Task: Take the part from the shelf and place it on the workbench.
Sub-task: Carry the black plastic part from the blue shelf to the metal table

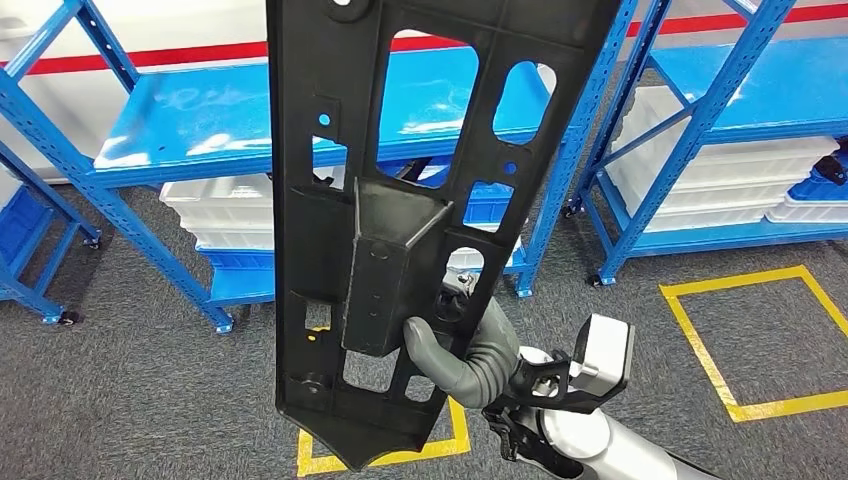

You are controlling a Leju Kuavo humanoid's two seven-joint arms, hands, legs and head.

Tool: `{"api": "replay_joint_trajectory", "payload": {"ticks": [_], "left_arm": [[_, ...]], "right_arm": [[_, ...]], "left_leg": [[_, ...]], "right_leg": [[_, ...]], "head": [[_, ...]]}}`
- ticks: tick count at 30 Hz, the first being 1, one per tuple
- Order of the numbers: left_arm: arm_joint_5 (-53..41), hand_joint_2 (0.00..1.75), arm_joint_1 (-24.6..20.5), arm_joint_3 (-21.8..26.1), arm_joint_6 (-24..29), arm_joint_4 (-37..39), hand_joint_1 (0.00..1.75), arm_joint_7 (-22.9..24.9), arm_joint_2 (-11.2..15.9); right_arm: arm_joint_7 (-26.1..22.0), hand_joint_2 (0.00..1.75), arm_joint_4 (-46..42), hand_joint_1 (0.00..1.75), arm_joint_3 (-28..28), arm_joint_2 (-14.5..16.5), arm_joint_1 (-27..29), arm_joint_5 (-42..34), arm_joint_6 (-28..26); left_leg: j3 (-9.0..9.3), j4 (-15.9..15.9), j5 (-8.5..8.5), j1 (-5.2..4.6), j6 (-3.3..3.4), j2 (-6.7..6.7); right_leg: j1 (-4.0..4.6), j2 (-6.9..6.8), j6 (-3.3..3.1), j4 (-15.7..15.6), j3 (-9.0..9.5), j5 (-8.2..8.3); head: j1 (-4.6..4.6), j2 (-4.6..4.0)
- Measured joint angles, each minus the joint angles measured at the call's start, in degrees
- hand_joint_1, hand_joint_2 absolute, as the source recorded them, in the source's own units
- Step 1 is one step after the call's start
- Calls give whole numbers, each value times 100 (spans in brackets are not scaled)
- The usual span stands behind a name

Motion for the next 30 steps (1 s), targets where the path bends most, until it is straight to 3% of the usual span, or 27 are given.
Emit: {"api": "replay_joint_trajectory", "payload": {"ticks": [3,5,8,9,10,11,13,15,16,18,20,21,23,25,26,27,29,30], "left_arm": [[-10,175,18,-2,1,0,0,5,-2],[-18,175,17,-5,4,0,0,5,-9],[-23,175,17,-11,7,0,0,5,-13],[-23,175,18,-13,7,0,0,5,-13],[-23,175,19,-14,7,0,0,5,-13],[-23,175,20,-14,7,0,0,5,-13],[-23,175,20,-16,7,0,0,5,-13],[-23,175,24,-17,7,0,0,5,-13],[-23,175,28,-17,7,0,0,5,-13],[-23,175,33,-17,8,0,0,5,-13],[-23,175,28,-17,9,0,0,4,-13],[-23,175,22,-17,9,0,0,4,-13],[-22,175,3,-17,9,0,0,2,-13],[-20,175,-18,-17,9,0,0,-2,-13],[-21,175,-24,-17,9,0,0,-4,-13],[-21,175,-28,-17,9,0,0,-6,-13],[-22,175,-27,-17,10,0,0,-5,-11],[-21,175,-26,-17,11,0,0,-5,-9]], "right_arm": [[1,175,-21,175,-21,-6,2,18,-18],[11,175,-36,175,-54,-18,9,18,-35],[42,175,-59,175,-84,-48,45,-22,-51],[49,175,-62,175,-84,-57,65,-33,-52],[55,175,-63,175,-85,-64,84,-37,-52],[57,175,-63,175,-86,-73,97,-40,-52],[61,175,-73,175,-96,-93,103,-48,-51],[61,175,-96,175,-114,-103,96,-64,-51],[61,175,-107,175,-121,-104,95,-71,-52],[63,175,-122,175,-128,-113,99,-76,-52],[67,175,-131,175,-131,-125,103,-76,-52],[67,175,-137,175,-132,-128,103,-76,-52],[68,175,-149,175,-133,-132,104,-77,-52],[69,175,-152,175,-133,-134,114,-78,-52],[73,175,-153,175,-133,-135,120,-78,-52],[78,175,-155,175,-133,-137,124,-76,-53],[92,175,-170,175,-135,-142,129,-54,-71],[103,175,-185,175,-138,-146,132,-22,-90]], "left_leg": [[-5,-155,43,-16,91,-6],[-51,-183,100,11,172,9],[-122,-187,162,9,245,75],[-144,-179,172,3,251,102],[-160,-168,177,-2,252,131],[-168,-154,179,-4,250,161],[-167,-127,170,-9,235,227],[-178,-92,157,-43,197,291],[-189,-80,156,-59,178,329],[-210,-68,160,-69,131,409],[-282,87,33,-42,63,327],[-391,335,-130,-23,26,241],[-753,1170,-560,10,-28,106],[-1019,1803,-763,22,-49,93],[-994,1787,-693,26,-47,87],[-852,1516,-519,30,-36,63],[-416,617,-102,46,4,-143],[-257,254,17,51,23,-256]], "right_leg": [[10,2,93,7,-79,57],[9,3,141,215,-197,-100],[-5,4,191,1373,-695,-736],[-8,3,204,1721,-836,-866],[-10,2,211,1871,-879,-885],[-12,-4,211,1762,-793,-787],[-9,-115,193,932,-325,-396],[26,-274,140,191,44,-154],[43,-312,107,58,90,-132],[45,-231,36,46,48,-111],[21,-138,-35,36,16,-69],[4,-99,-69,29,1,-46],[-5,-13,-103,29,-38,-16],[-5,96,-107,31,-64,7],[-5,160,-101,33,-67,17],[-5,232,-93,36,-66,24],[4,376,-64,47,-75,40],[9,444,-42,58,-101,52]], "head": [[4,1],[8,0],[11,0],[11,0],[11,0],[11,0],[12,0],[9,0],[7,0],[2,0],[2,0],[1,0],[-1,0],[-1,0],[-2,0],[-2,0],[-2,0],[-1,0]]}}
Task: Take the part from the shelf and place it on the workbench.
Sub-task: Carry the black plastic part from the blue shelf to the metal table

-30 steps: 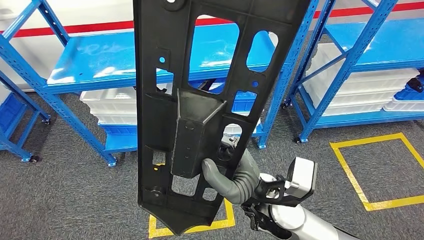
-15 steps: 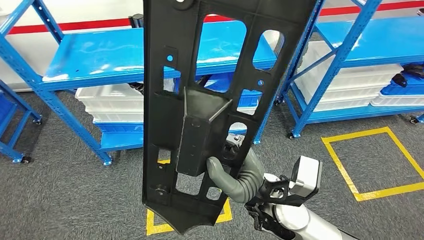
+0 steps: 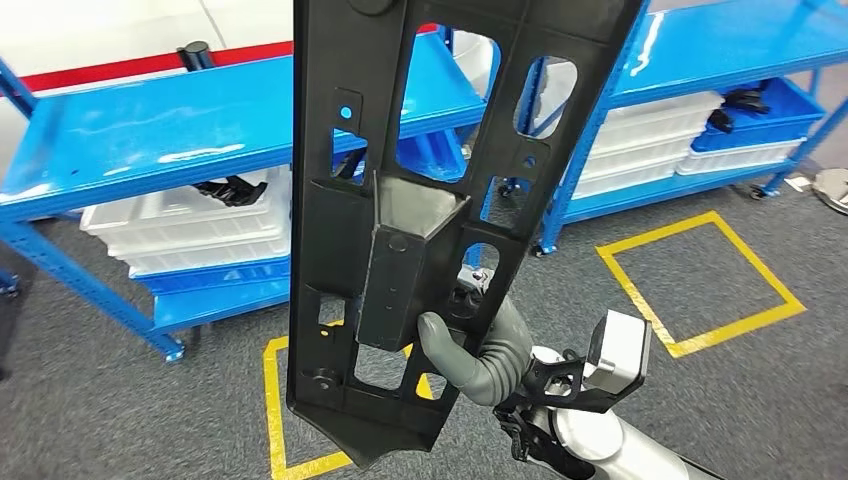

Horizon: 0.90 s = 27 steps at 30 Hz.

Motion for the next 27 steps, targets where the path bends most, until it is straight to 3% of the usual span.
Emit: {"api": "replay_joint_trajectory", "payload": {"ticks": [1,3,5,6,8,10,11,12,14,16,17,19,21,23,25,26,27], "left_arm": [[3,175,1,0,3,0,0,-1,2],[13,175,2,0,10,0,0,-6,0],[30,175,10,0,23,0,0,-20,-10],[42,175,22,1,33,0,0,-31,-14],[79,175,59,2,60,0,0,-60,-14],[123,175,97,3,81,0,0,-87,-8],[139,175,109,3,88,0,0,-98,-6],[150,175,119,4,92,0,0,-105,-5],[164,175,135,5,95,0,0,-114,-4],[180,175,155,7,96,0,0,-123,-1],[188,175,163,8,96,0,0,-130,2],[195,175,169,9,96,0,0,-141,5],[195,175,165,9,98,0,0,-153,5],[199,175,160,12,99,0,0,-168,5],[207,175,147,21,99,0,0,-184,7],[209,175,139,26,99,0,0,-189,7],[208,175,131,29,99,0,0,-191,7]], "right_arm": [[13,175,-20,175,-7,-8,12,49,-29],[37,175,-72,175,-42,-46,67,182,-92],[55,175,-151,175,-97,-126,151,340,-163],[66,175,-201,175,-128,-173,191,422,-196],[91,175,-309,175,-192,-252,281,577,-243],[119,175,-419,175,-269,-341,423,740,-276],[133,175,-481,175,-315,-394,507,828,-291],[146,175,-553,175,-368,-449,588,917,-306],[167,175,-701,175,-484,-540,716,1060,-327],[178,175,-837,175,-598,-600,821,1130,-338],[180,175,-896,175,-653,-624,884,1149,-343],[182,175,-980,175,-745,-671,1011,1169,-346],[180,175,-1041,175,-811,-704,1077,1184,-345],[176,175,-1087,175,-852,-720,1109,1190,-343],[178,175,-1108,175,-874,-728,1160,1191,-342],[178,175,-1116,175,-889,-733,1184,1192,-341],[179,175,-1124,175,-907,-739,1203,1194,-340]], "left_leg": [[79,-201,47,0,15,-87],[76,-267,41,-4,43,-71],[59,-277,78,12,103,30],[55,-291,95,22,141,95],[47,-299,105,14,185,236],[39,-297,104,6,197,383],[37,-296,104,5,196,451],[39,-294,101,4,193,516],[51,-281,86,-9,170,632],[59,-257,62,-43,122,729],[61,-249,54,-61,95,774],[60,-237,42,-54,39,839],[-20,-30,-127,-24,-28,691],[-305,657,-533,-3,-71,449],[-632,1436,-857,-2,-83,364],[-676,1573,-865,-4,-77,352],[-606,1465,-761,-5,-64,343]], "right_leg": [[0,59,30,8,-35,17],[-7,165,99,15,-110,58],[-9,62,161,110,-177,-7],[-3,-66,190,303,-262,-139],[-6,-323,243,1051,-582,-567],[-27,-375,283,1781,-892,-862],[-37,-381,296,1869,-911,-856],[-45,-408,302,1675,-788,-733],[-47,-608,305,801,-293,-375],[-24,-768,252,158,46,-177],[-11,-778,214,53,88,-161],[-9,-661,128,56,53,-135],[-30,-564,48,46,23,-95],[-44,-463,-7,43,-13,-61],[-40,-344,-28,45,-42,-38],[-38,-274,-28,45,-49,-28],[-37,-198,-24,46,-51,-18]], "head": [[3,0],[7,0],[12,1],[20,1],[34,1],[35,0],[36,0],[36,0],[37,0],[31,0],[27,0],[25,0],[24,0],[21,0],[21,0],[21,0],[21,0]]}}
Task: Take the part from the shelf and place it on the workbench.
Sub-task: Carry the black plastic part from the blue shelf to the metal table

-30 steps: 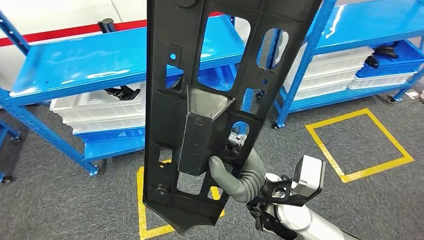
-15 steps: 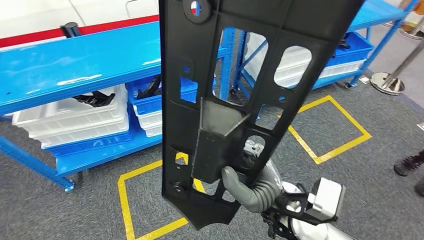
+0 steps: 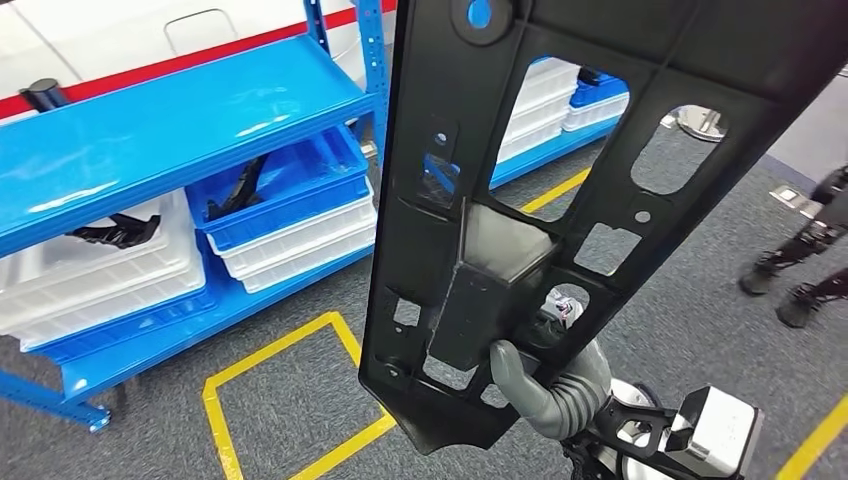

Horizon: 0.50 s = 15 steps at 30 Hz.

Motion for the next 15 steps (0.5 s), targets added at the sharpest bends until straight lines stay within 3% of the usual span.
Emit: {"api": "replay_joint_trajectory", "payload": {"ticks": [1,3,4,5,7,8,11,15], "left_arm": [[-1,175,-4,1,1,0,0,-1,0],[-3,175,-4,2,1,0,0,0,2],[-4,175,-4,2,1,0,0,0,4],[-7,175,-4,2,1,0,0,0,5],[-13,175,-8,2,0,0,0,0,-1],[-14,175,-10,2,0,0,0,2,-8],[-16,175,-4,2,1,0,0,16,-24],[-16,175,3,2,1,0,0,21,-25]], "right_arm": [[-1,175,-11,175,-19,-5,13,3,2],[-7,175,-35,175,-44,-10,33,15,13],[-11,175,-43,175,-52,-13,42,22,18],[-15,175,-46,175,-62,-15,53,34,22],[-19,175,-57,175,-84,-22,82,52,23],[-21,175,-66,175,-97,-27,101,60,23],[-26,175,-88,175,-131,-46,135,73,36],[-26,175,-91,175,-139,-50,135,74,40]], "left_leg": [[177,-338,193,0,22,-35],[597,-1219,571,5,83,-280],[728,-1519,669,4,105,-394],[779,-1666,699,0,118,-473],[766,-1700,706,-9,143,-410],[762,-1713,727,-5,171,-353],[760,-1751,777,17,259,-189],[756,-1750,780,14,272,-146]], "right_leg": [[0,82,10,0,1,10],[5,228,42,7,-12,34],[6,294,67,14,-35,51],[5,351,95,19,-67,69],[-4,463,163,18,-131,110],[-7,421,193,48,-163,94],[6,28,254,444,-345,-187],[7,-69,269,691,-453,-335]], "head": [[-1,0],[1,0],[2,0],[4,0],[4,0],[7,0],[27,0],[33,0]]}}
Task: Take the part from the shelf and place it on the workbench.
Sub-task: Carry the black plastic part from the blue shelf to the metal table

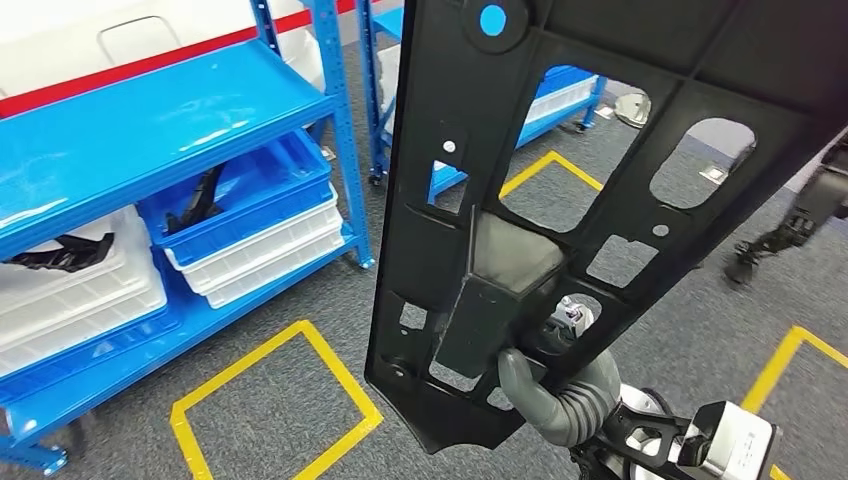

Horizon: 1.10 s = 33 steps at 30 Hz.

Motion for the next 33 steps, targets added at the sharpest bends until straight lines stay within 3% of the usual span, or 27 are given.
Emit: {"api": "replay_joint_trajectory", "payload": {"ticks": [1,2,3,5,6,7,9,10,12,14,15,16,17,18,19,21,23,25,27,29,31,32,33], "left_arm": [[0,175,4,0,0,0,0,3,0],[1,175,17,0,1,0,0,11,2],[4,175,29,-1,2,0,0,24,3],[13,175,51,-2,7,0,0,46,5],[16,175,53,-3,10,0,0,53,5],[17,175,56,-3,13,0,0,56,6],[17,175,58,-3,16,0,0,61,7],[18,175,58,-3,17,0,0,62,7],[21,175,50,-3,28,0,0,62,7],[34,175,33,-1,49,0,0,61,7],[45,175,22,1,57,0,0,60,8],[55,175,8,2,64,0,0,58,8],[66,175,-4,3,70,0,0,56,9],[72,175,-13,3,74,0,0,54,9],[77,175,-19,2,78,0,0,51,9],[88,175,-20,2,84,0,0,49,9],[98,175,-19,2,84,0,0,49,9],[103,175,-21,2,81,0,0,48,1],[107,175,-25,2,79,0,0,52,-13],[116,175,-18,1,79,0,0,61,-19],[120,175,-4,0,79,0,0,67,-17],[119,175,0,0,79,0,0,70,-15],[116,175,1,-1,79,0,0,76,-15]], "right_arm": [[0,175,0,175,-4,0,4,0,0],[0,175,0,175,-17,0,31,0,2],[0,175,-2,175,-33,0,63,0,11],[1,175,-7,175,-72,0,125,2,31],[1,175,-10,175,-85,0,135,2,38],[1,175,-15,175,-97,0,143,2,40],[0,175,-25,175,-121,0,171,0,42],[0,175,-32,175,-132,0,183,0,45],[-1,175,-48,175,-153,0,193,-1,56],[-2,175,-58,175,-173,0,193,-5,73],[-2,175,-58,175,-181,0,195,-9,80],[-1,175,-58,175,-186,0,197,-14,88],[-2,175,-58,175,-191,0,200,-17,93],[-2,175,-58,175,-195,0,201,-19,98],[-2,175,-58,175,-201,0,203,-20,102],[-2,175,-58,175,-216,-1,202,-20,103],[-8,175,-58,175,-230,-5,210,-31,107],[-19,175,-58,175,-243,-14,231,-57,116],[-32,175,-58,175,-269,-23,238,-81,138],[-40,175,-57,175,-301,-28,220,-101,163],[-38,175,-54,175,-314,-27,207,-121,177],[-36,175,-53,175,-316,-26,205,-130,181],[-30,175,-52,175,-317,-26,203,-134,184]], "left_leg": [[-2,0,0,-3,1,21],[-7,1,0,-6,2,98],[-6,2,-4,-9,-3,219],[10,14,-30,-28,-41,473],[22,22,-46,-46,-73,555],[28,27,-58,-63,-104,601],[34,26,-67,-77,-167,697],[31,43,-89,-65,-203,698],[-76,311,-287,-31,-268,500],[-405,1038,-683,-11,-300,232],[-597,1452,-856,-9,-306,178],[-729,1738,-939,-10,-308,157],[-764,1823,-912,-11,-303,146],[-678,1649,-767,-10,-290,129],[-501,1276,-551,-10,-268,75],[-132,442,-190,-3,-211,-185],[-8,96,-93,-11,-174,-343],[-16,77,-71,-18,-135,-245],[-4,44,-33,-3,-67,-115],[2,27,-18,-1,-17,28],[-6,29,-21,-12,-1,186],[-8,30,-23,-14,-2,262],[-6,31,-27,-14,-7,332]], "right_leg": [[-3,-23,6,141,-62,-70],[-14,-55,23,486,-211,-196],[-30,-116,41,534,-192,-180],[-42,-362,62,100,125,23],[-34,-460,38,-389,394,202],[-18,-518,6,-591,494,244],[2,-436,-79,-639,480,248],[-3,-384,-116,-640,466,260],[-21,-282,-190,-653,446,295],[-28,-179,-236,-655,418,319],[-24,-120,-250,-653,404,328],[-19,-52,-257,-652,395,334],[-16,24,-258,-650,392,340],[-14,103,-255,-649,396,345],[-14,184,-247,-648,403,350],[-6,334,-217,-639,392,366],[-5,464,-156,-633,337,401],[-24,559,-85,-634,284,434],[-18,355,-33,-459,189,319],[-9,19,7,180,-101,-32],[-33,-98,40,934,-445,-338],[-46,-115,53,1080,-503,-354],[-58,-134,62,989,-440,-268]], "head": [[0,0],[0,0],[0,0],[0,0],[-4,0],[-7,0],[-12,0],[-10,0],[-11,0],[-13,0],[-14,0],[-14,0],[-14,0],[-14,0],[-14,0],[-12,0],[-8,0],[-8,0],[6,0],[24,0],[26,0],[26,0],[26,0]]}}
